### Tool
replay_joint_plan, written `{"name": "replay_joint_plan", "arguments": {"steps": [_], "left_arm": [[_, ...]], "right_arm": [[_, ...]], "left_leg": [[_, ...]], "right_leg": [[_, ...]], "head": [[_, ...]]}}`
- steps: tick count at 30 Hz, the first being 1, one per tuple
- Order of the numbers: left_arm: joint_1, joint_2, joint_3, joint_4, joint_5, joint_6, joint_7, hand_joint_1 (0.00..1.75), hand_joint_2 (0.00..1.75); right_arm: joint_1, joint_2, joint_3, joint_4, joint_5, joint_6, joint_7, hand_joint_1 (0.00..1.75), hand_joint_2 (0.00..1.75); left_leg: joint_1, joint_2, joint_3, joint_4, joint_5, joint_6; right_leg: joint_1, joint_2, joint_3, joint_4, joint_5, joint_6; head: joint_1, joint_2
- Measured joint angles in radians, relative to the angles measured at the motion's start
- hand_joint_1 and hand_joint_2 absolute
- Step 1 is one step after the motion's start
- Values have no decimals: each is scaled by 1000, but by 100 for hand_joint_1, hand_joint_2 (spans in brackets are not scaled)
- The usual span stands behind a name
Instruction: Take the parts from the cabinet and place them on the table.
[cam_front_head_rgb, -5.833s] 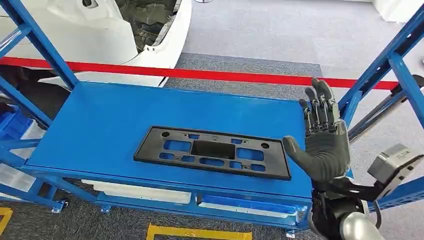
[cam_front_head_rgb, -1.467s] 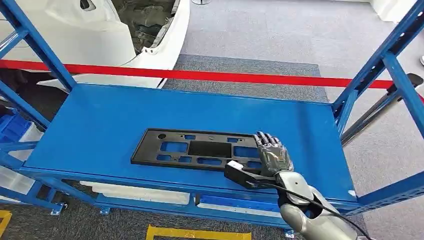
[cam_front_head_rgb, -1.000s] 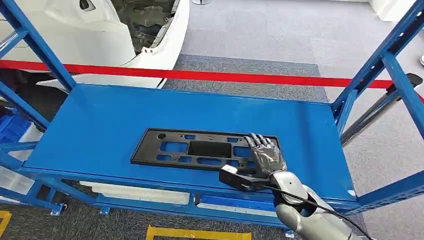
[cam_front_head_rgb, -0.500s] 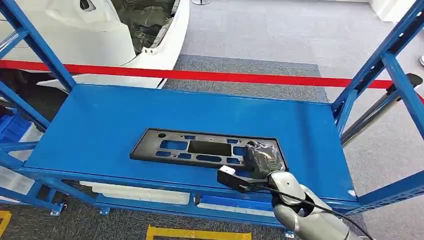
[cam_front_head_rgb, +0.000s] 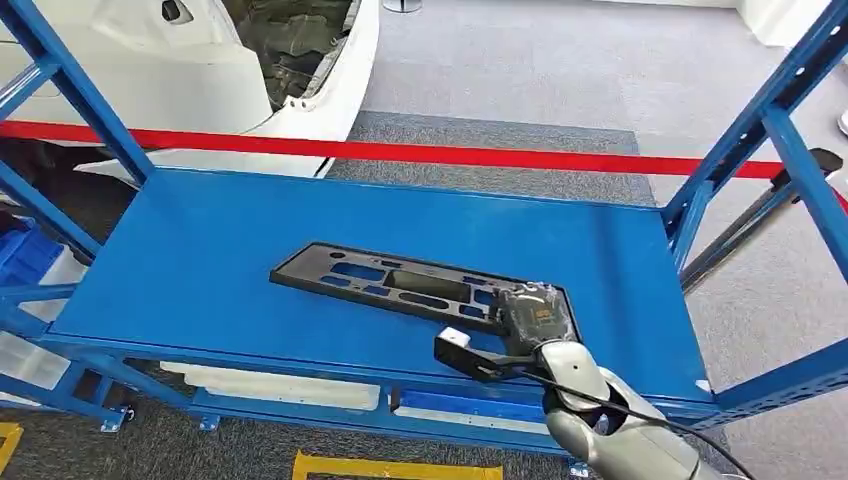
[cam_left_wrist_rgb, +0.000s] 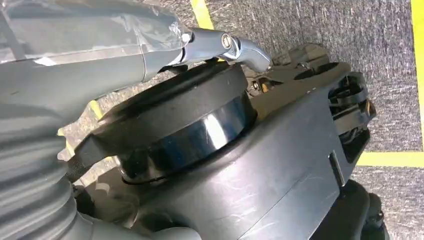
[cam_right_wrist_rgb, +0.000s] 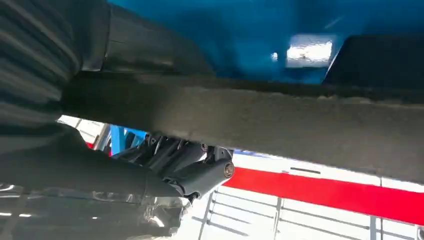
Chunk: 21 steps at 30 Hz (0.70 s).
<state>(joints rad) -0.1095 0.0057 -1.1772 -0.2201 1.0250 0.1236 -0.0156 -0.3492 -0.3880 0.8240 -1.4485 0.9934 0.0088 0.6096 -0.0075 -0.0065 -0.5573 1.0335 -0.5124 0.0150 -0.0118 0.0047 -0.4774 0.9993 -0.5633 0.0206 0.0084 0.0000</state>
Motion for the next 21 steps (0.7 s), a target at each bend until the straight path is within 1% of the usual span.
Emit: {"name": "replay_joint_plan", "arguments": {"steps": [14,21], "left_arm": [[1,8,-9,1,6,-22,-19,0,175],[1,8,-9,2,7,-25,-21,0,175]], "right_arm": [[33,-22,-4,-99,45,21,27,175,175],[36,-29,-14,-135,48,21,27,175,175]], "left_leg": [[0,0,-1,0,0,0],[0,0,-1,0,0,0]], "right_leg": [[0,0,-1,0,0,0],[0,0,-1,0,0,0]], "head": [[-1,0],[0,0]]}}
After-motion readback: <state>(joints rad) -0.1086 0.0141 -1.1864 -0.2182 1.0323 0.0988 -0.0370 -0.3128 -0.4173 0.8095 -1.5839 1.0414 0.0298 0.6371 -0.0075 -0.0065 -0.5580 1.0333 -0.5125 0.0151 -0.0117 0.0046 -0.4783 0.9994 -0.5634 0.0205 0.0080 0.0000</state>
